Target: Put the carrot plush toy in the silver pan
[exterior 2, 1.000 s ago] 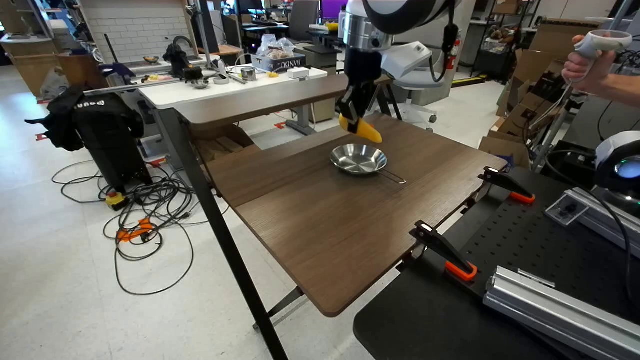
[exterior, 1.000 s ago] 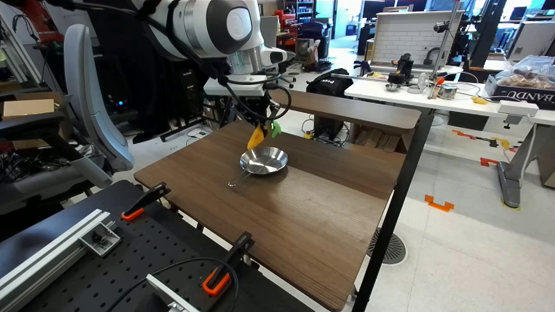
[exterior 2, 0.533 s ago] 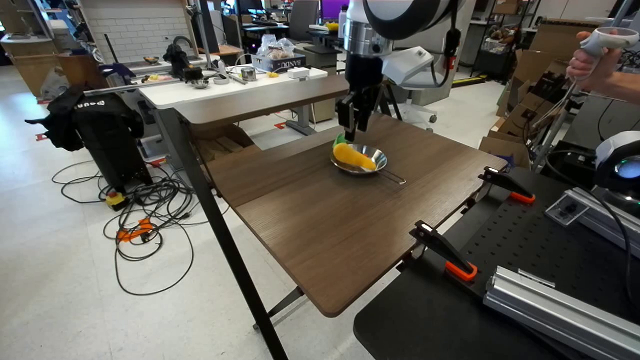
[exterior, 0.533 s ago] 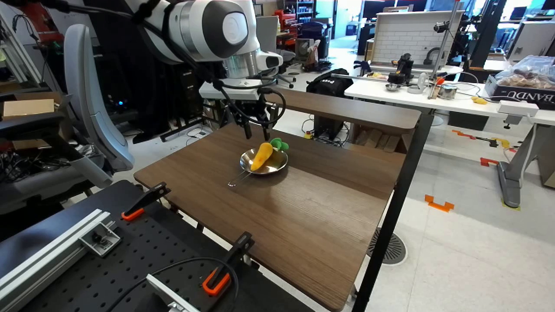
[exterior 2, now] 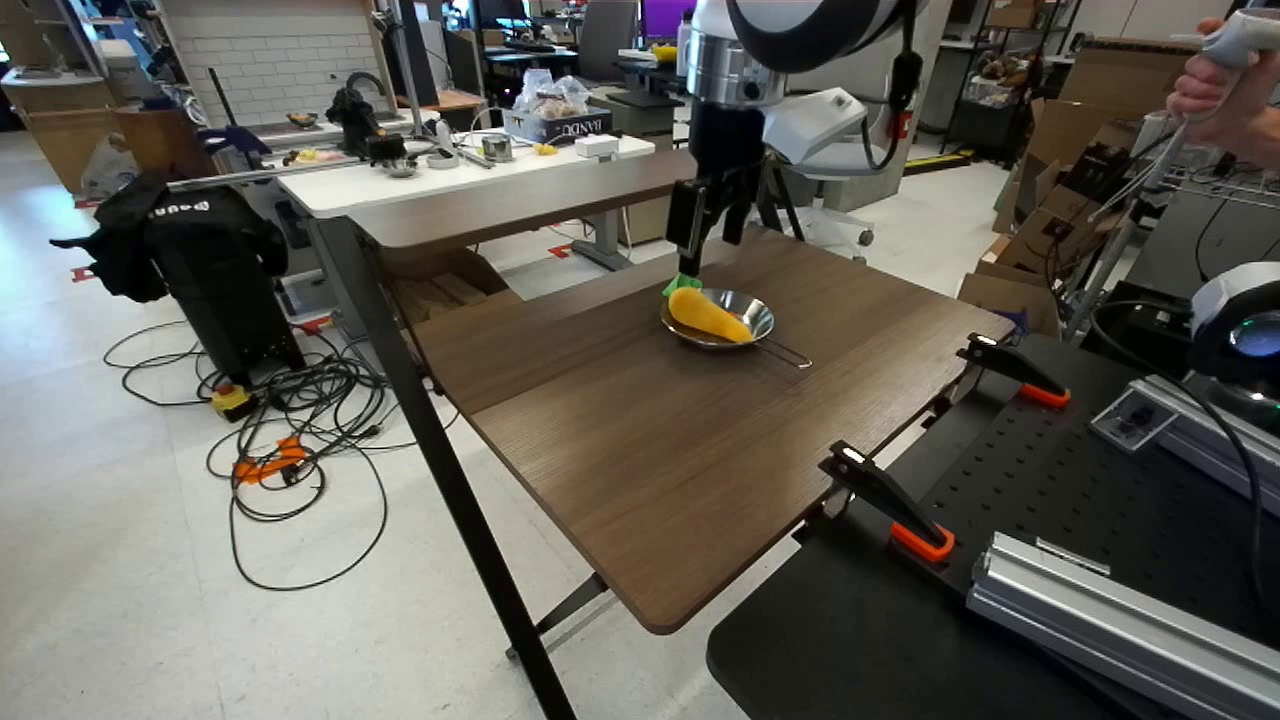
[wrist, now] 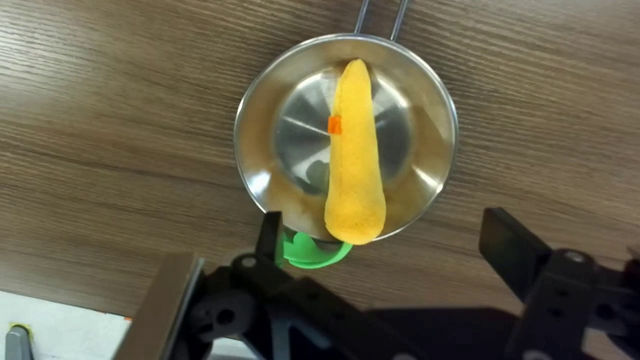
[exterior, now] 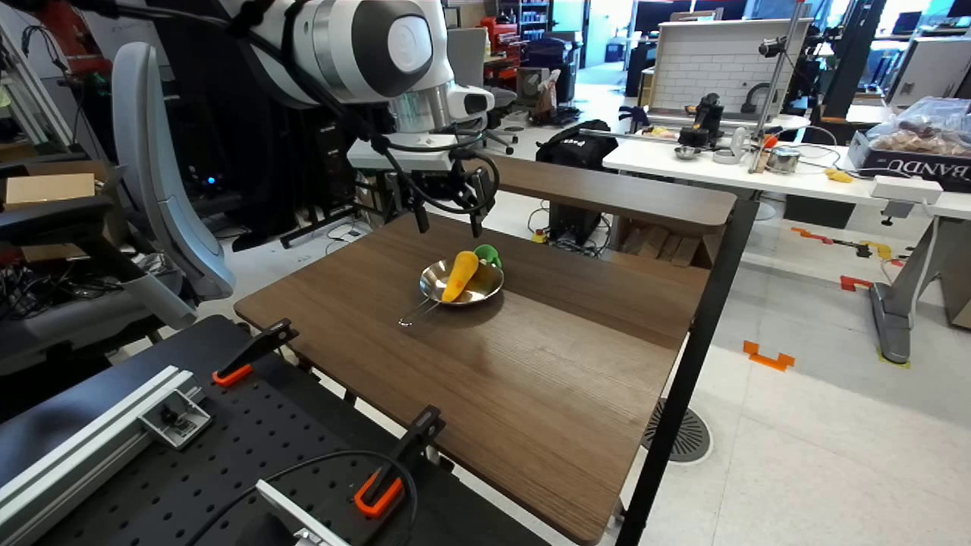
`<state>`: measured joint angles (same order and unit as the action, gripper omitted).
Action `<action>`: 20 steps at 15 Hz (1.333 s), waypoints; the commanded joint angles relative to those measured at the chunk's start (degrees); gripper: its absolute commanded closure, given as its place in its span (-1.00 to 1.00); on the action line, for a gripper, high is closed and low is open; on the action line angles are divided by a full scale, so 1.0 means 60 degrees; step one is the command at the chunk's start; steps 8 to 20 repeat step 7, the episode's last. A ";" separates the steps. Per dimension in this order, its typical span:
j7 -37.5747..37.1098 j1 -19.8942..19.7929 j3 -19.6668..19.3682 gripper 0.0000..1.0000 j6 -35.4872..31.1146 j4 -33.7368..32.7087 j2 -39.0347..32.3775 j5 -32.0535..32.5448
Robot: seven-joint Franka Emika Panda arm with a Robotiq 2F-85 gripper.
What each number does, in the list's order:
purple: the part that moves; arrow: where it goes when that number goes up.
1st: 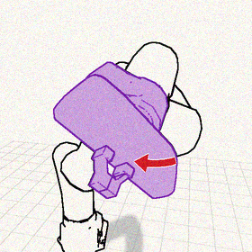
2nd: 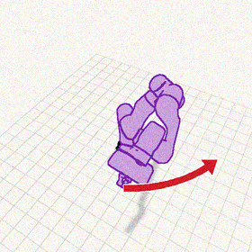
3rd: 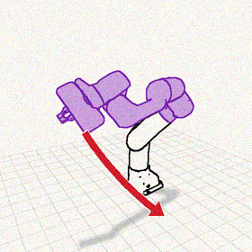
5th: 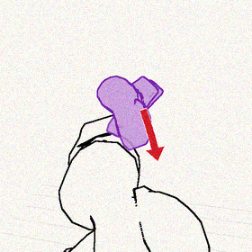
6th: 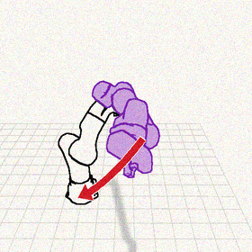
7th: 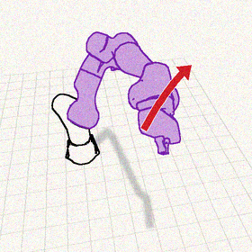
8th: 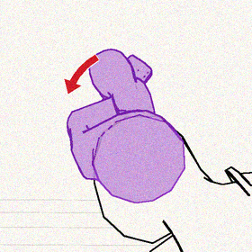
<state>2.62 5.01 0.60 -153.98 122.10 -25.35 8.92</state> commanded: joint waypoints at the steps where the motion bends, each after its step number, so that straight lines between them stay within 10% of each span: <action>1: -0.0136 0.0095 -0.0020 -1.00 0.0282 0.0474 0.0842 0.0087; 20: -0.0663 0.0096 -0.0006 -1.00 0.1349 0.0632 0.1779 -0.0019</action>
